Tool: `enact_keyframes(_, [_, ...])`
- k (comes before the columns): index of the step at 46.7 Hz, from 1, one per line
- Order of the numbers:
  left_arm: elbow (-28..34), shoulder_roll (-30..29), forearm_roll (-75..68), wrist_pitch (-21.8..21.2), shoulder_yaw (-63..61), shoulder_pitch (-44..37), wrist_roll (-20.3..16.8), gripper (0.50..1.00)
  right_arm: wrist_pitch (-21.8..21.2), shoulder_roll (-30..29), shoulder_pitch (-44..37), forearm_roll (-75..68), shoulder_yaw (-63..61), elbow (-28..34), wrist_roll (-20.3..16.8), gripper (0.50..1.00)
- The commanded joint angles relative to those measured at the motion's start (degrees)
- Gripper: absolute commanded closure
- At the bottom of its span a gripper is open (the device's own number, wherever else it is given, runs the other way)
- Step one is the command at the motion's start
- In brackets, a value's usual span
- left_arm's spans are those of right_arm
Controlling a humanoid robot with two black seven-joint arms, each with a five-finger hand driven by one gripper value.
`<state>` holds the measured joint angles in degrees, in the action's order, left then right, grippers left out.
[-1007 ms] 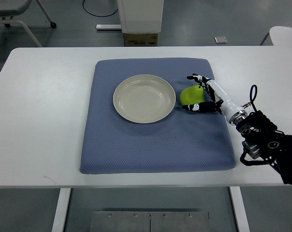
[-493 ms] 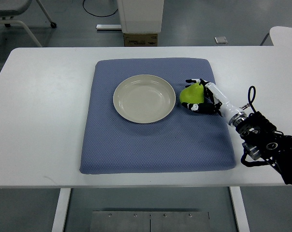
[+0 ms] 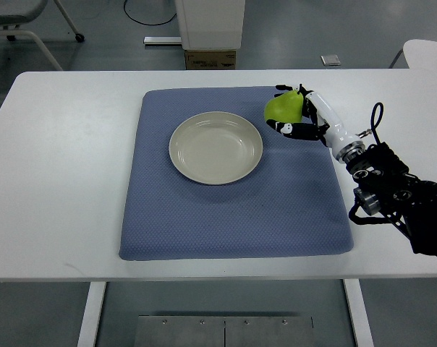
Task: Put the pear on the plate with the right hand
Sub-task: 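Lift the pear with the right hand and carry it over the plate, then lower the pear onto the plate and open the right hand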
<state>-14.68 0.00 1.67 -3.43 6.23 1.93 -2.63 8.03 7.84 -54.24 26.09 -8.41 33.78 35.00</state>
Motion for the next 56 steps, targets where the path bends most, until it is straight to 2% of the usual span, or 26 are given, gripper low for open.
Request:
enact_keyframes(1, [0.00, 0.00, -0.08, 0.00, 0.01, 0.01, -0.01, 0.500, -0.04, -1.51, -1.83, -0.08, -0.03, 0.06, 0.00, 1.000])
enact_keyframes(18, [0.00, 0.00, 0.00, 0.00, 0.01, 0.01, -0.01, 0.500, -0.21, -7.84, -5.70, 0.27, 0.41, 0.50, 0.00, 1.000])
enact_keyframes(56, [-0.09, 0.00, 0.00, 0.00, 0.01, 0.01, -0.01, 0.500, -0.30, -7.84, -0.78, 0.36, 10.52, 0.24, 0.00, 1.000])
